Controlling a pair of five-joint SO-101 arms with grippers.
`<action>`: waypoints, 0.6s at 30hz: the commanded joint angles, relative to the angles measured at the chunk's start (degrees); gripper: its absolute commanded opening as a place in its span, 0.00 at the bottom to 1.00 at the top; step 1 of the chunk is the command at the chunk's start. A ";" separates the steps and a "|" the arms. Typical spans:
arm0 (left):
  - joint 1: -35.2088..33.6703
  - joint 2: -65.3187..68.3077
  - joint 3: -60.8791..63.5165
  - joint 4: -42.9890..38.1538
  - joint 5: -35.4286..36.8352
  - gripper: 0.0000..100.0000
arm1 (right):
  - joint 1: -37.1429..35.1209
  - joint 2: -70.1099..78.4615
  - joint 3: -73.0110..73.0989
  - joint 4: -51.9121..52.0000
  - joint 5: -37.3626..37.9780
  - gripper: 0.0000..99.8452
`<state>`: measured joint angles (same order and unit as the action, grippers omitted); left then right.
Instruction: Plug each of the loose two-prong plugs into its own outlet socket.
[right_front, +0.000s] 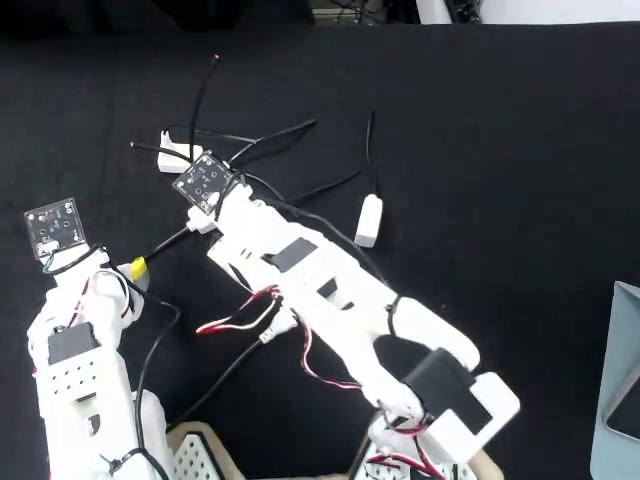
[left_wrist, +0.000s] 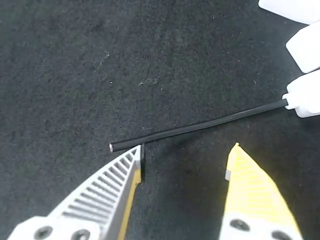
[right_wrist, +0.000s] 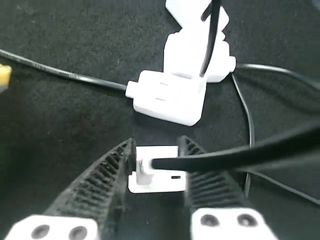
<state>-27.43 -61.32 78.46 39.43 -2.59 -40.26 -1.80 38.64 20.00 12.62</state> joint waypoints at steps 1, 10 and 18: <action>-0.04 -1.05 -0.04 -0.97 0.09 0.27 | -0.62 -1.45 -0.13 0.35 0.26 0.05; -0.04 -1.05 -0.04 -0.97 0.09 0.27 | -0.26 8.31 -2.59 -0.44 0.70 0.01; -0.04 -1.05 0.04 -0.97 0.09 0.27 | -0.18 8.66 -11.47 -0.44 0.53 0.05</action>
<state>-27.43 -61.32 78.46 39.43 -2.59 -40.00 7.16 31.78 19.91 12.97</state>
